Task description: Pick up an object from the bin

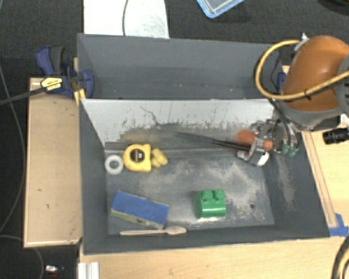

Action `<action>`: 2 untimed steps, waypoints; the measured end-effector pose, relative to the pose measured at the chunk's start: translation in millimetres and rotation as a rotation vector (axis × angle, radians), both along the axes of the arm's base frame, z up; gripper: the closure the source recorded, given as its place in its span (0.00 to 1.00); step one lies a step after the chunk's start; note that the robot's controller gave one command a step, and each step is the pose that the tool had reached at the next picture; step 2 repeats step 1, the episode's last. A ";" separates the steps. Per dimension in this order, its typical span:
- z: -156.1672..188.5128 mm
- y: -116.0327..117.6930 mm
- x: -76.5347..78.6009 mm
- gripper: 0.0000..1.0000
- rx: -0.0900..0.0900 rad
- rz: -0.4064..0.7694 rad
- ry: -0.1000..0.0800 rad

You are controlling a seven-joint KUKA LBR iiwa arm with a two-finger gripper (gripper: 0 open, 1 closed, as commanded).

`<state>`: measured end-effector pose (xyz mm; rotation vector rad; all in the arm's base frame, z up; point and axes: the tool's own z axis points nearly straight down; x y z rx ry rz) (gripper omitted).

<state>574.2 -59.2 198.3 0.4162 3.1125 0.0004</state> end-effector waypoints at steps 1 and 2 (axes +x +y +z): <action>42.4 -0.1 1.1 1.00 -0.001 0.002 -0.005; 42.4 -0.1 1.1 1.00 -0.001 0.002 -0.005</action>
Offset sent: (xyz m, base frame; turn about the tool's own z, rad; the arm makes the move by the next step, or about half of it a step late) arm 0.0003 -0.0002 0.0451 -0.0011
